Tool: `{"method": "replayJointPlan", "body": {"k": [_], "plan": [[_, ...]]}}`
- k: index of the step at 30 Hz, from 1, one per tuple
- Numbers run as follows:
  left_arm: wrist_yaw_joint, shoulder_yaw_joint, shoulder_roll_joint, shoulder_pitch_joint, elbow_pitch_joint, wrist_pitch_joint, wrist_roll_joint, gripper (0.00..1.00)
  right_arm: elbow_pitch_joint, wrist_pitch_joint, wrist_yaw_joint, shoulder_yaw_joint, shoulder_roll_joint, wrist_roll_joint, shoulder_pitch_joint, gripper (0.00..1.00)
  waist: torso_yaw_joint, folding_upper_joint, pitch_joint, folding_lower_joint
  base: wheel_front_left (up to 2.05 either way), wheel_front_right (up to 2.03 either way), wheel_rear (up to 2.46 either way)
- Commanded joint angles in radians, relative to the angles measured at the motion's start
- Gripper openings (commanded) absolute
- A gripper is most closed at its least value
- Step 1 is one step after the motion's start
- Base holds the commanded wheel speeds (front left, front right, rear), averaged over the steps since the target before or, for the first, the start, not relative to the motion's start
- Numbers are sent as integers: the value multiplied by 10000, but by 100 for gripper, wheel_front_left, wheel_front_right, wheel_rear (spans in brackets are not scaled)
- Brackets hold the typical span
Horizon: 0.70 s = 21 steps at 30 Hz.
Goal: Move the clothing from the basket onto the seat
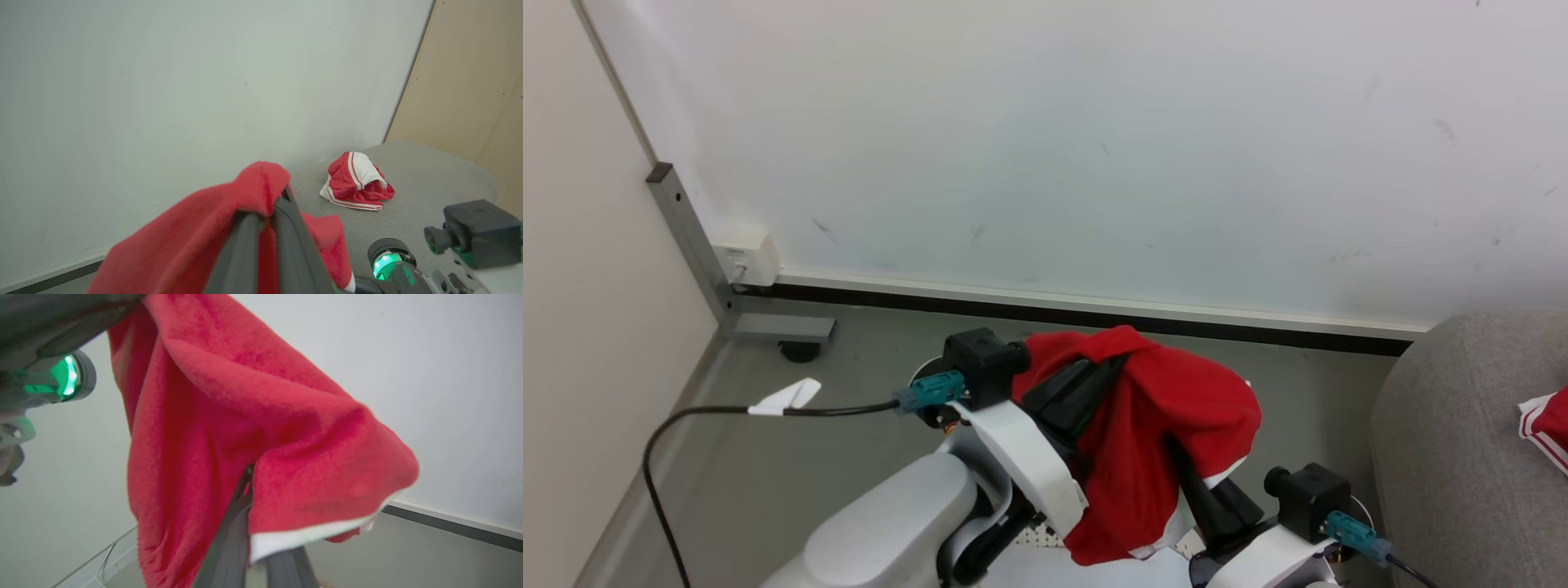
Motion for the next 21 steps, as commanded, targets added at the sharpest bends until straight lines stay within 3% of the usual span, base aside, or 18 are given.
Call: {"method": "replayJointPlan", "body": {"k": [1, 21], "plan": [[34, 36, 35, 98, 20, 1, -69, 0, -41, 7, -23, -23, -32, 110, -75, 0, 3, 0, 12, 0, 0, 0, 0], [128, 48, 97, 210, 94, -78, -142, 0, -250, 7, -23, -164, -31, 31, 257, 0, -405, 0, -21, 0, 0, 0, 0]]}}
